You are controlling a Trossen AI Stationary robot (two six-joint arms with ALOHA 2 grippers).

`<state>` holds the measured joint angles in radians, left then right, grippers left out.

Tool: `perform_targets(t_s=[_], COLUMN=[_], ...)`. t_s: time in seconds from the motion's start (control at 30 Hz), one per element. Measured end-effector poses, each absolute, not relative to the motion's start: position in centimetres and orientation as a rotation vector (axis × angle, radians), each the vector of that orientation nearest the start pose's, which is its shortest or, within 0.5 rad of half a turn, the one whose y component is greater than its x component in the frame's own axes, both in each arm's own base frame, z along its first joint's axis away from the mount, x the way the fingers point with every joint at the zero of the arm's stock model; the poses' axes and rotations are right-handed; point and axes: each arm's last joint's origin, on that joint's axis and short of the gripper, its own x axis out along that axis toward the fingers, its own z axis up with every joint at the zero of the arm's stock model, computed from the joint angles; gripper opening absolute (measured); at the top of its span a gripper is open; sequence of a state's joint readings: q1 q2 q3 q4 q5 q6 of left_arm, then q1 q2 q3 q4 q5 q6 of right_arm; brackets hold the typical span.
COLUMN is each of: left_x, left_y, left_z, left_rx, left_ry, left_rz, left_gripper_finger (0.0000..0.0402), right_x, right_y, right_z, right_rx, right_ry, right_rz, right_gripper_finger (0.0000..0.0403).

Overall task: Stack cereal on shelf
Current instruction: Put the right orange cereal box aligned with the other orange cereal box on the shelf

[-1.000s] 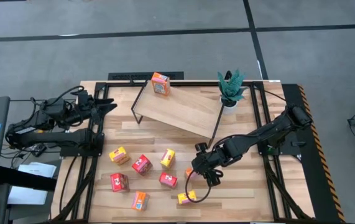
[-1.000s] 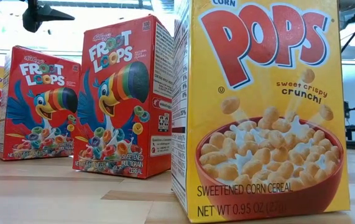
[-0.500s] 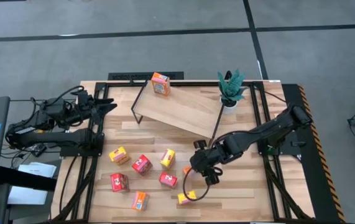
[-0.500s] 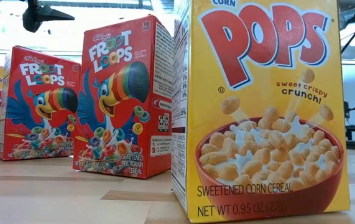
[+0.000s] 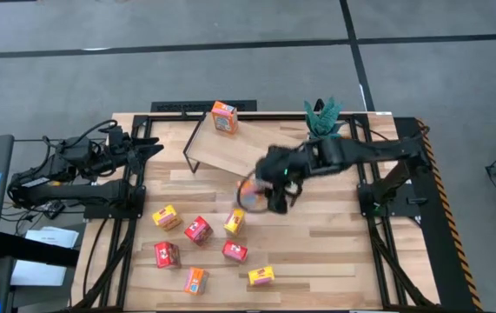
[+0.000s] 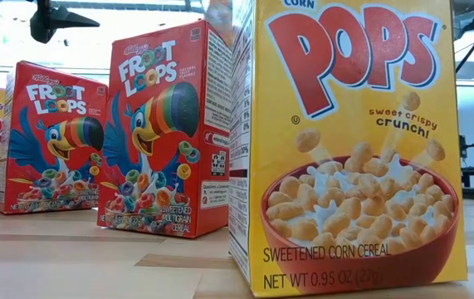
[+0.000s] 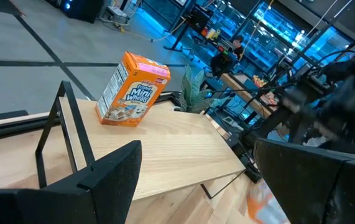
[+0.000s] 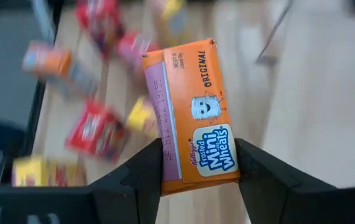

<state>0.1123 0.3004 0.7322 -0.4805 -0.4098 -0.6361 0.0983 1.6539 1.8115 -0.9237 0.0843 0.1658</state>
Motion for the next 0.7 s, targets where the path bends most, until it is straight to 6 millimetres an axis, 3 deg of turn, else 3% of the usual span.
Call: perform_targets(t_s=[0.13, 0.33, 0.53, 0.7], left_x=[5.8, 5.7, 5.7, 5.7], left_y=[1.8, 1.9, 1.9, 1.9], left_z=[33.4, 33.4, 33.4, 33.4], left_rx=[-0.612, -0.611, -0.616, -0.616], left_ry=[-0.123, -0.127, -0.128, -0.127], left_rz=[0.534, 0.544, 0.544, 0.543], left_gripper_finger=[0.03, 0.03, 0.03, 0.03], right_x=[34.5, 35.1, 37.3, 39.9], right_y=[0.4, -3.1, -4.9, -4.9], right_z=[41.5, 42.4, 40.1, 40.1], right_rx=[0.09, 0.124, 0.13, 0.109], right_ry=[0.659, 0.544, 0.598, 0.663], right_rz=[-0.167, -0.271, -0.314, -0.304], right_gripper_finger=[0.0203, 0.0194, 0.0194, 0.0195])
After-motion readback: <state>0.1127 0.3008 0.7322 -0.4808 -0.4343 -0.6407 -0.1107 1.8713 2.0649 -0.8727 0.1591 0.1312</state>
